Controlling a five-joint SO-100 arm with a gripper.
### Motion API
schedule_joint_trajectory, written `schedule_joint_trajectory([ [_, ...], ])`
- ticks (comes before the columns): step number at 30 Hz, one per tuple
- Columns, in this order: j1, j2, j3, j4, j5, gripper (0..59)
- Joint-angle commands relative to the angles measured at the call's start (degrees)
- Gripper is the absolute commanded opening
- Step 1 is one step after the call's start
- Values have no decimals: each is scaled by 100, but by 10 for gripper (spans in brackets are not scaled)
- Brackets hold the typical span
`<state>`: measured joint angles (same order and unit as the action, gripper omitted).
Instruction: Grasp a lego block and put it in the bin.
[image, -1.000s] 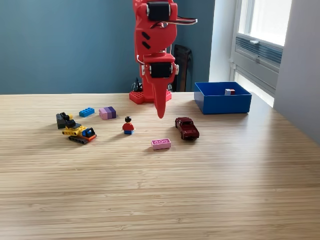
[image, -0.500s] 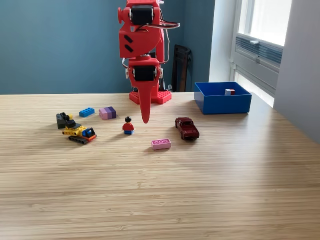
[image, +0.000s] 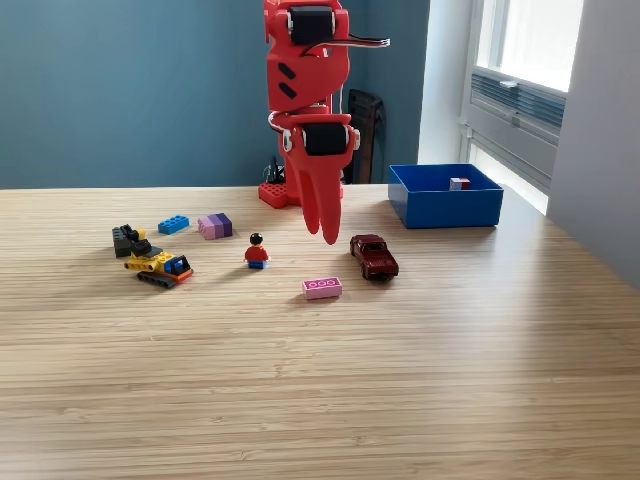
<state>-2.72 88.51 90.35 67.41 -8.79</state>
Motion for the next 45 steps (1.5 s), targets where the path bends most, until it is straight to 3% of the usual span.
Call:
schedule_joint_trajectory([
  [1,-79,-281,-642,-53,44,259],
  [11,-88,-1600,-1318,-9,44,246],
  [23,-88,-2496,-2074,290,123,231],
  [27,-97,-2733,-2399,510,149,167],
  [31,-105,-2856,-2531,580,272,5],
  [35,-88,-2856,-2663,659,457,0],
  [40,-114,-2795,-3252,1257,773,0],
  [45,-141,-2769,-3146,1362,1037,0],
])
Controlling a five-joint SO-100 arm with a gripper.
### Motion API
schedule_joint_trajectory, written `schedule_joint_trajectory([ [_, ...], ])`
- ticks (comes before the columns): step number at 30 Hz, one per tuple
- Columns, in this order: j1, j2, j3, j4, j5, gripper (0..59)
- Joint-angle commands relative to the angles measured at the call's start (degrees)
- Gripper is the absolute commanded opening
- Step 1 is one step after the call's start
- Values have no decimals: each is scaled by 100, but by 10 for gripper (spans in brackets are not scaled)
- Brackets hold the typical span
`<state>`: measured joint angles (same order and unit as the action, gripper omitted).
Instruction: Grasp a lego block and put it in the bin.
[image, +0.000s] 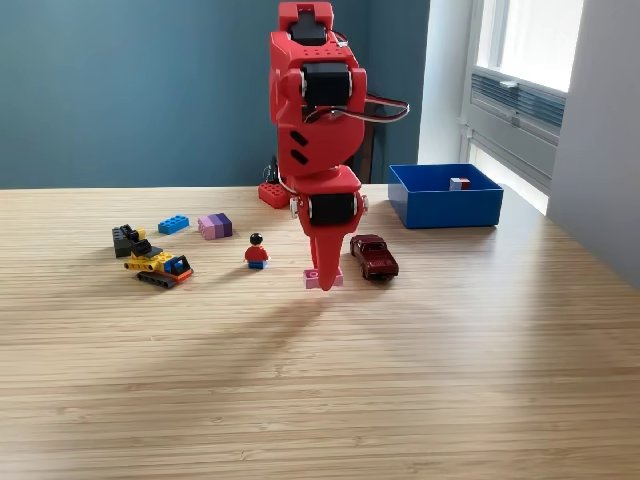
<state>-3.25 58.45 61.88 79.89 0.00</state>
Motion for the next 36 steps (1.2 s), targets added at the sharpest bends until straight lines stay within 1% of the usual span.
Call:
schedule_joint_trajectory([
  [1,-62,264,-352,193,193,0],
  [3,-123,378,-791,659,272,0],
  [5,-378,729,-835,914,308,0],
  [10,-1266,1925,-26,958,334,0],
  [14,-2224,2874,624,984,492,0],
  [18,-3445,3683,914,1151,756,0],
  [21,-4359,4061,1099,1160,940,0],
  [23,-4948,4192,1213,1178,1020,0],
  [28,-6152,4192,1494,1257,1187,0],
  [32,-6662,4175,1784,1213,1283,0],
  [36,-6785,4166,2250,905,1283,0],
])
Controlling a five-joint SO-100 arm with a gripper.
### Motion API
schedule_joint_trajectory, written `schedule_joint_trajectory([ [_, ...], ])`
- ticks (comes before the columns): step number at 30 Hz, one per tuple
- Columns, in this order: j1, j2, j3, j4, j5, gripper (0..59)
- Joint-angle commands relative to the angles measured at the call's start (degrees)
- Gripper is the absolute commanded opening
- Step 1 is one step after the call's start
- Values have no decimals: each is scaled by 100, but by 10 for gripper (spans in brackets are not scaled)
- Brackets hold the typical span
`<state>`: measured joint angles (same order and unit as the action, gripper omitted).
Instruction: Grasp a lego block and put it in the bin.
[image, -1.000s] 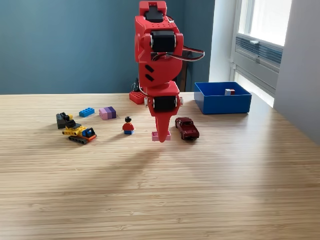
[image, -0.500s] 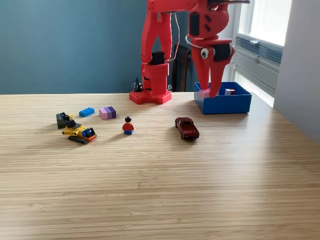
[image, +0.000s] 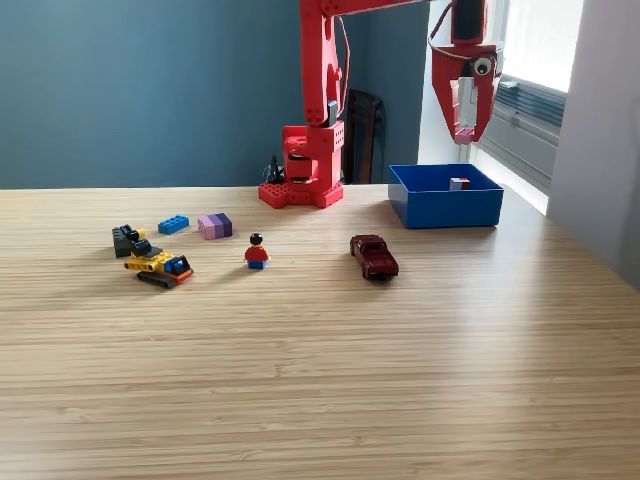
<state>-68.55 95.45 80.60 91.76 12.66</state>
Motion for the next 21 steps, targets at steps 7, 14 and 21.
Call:
schedule_joint_trajectory([
  [7,-62,79,668,-563,-35,0],
  [14,70,-1160,18,-536,-26,0],
  [21,-141,-1934,-703,-9,-123,180],
])
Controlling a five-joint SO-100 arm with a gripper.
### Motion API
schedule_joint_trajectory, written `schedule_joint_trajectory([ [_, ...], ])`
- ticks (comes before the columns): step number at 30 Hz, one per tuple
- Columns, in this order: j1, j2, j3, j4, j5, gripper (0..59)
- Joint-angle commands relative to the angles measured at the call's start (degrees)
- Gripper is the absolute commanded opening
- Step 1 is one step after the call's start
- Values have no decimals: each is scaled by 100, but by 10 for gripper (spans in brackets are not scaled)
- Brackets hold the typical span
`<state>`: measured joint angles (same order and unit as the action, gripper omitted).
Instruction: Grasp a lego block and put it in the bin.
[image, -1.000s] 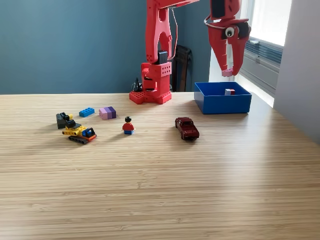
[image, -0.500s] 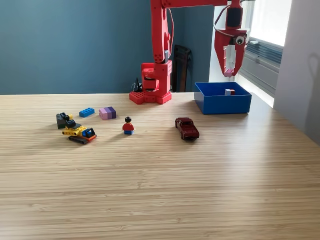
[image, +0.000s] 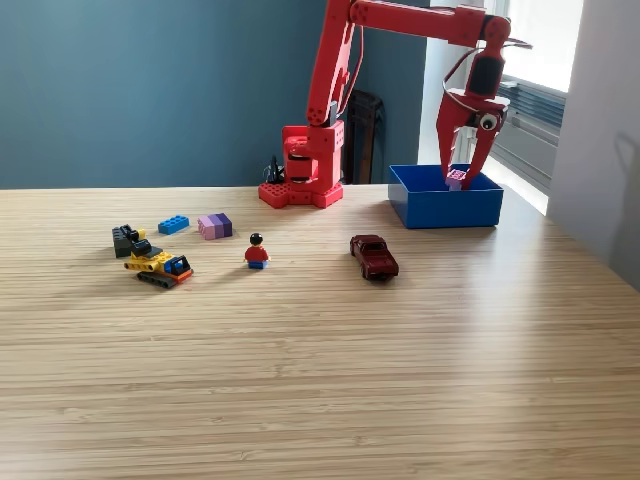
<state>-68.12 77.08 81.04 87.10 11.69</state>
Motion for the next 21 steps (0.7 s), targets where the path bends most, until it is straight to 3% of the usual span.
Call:
schedule_joint_trajectory([
  [1,-229,-158,-879,598,-26,202],
  [7,-457,-369,-1415,1055,-123,276],
  [11,-510,-299,-1925,1318,-62,256],
  [15,-299,-272,-2971,1503,97,201],
  [21,62,-272,-3841,1512,272,186],
])
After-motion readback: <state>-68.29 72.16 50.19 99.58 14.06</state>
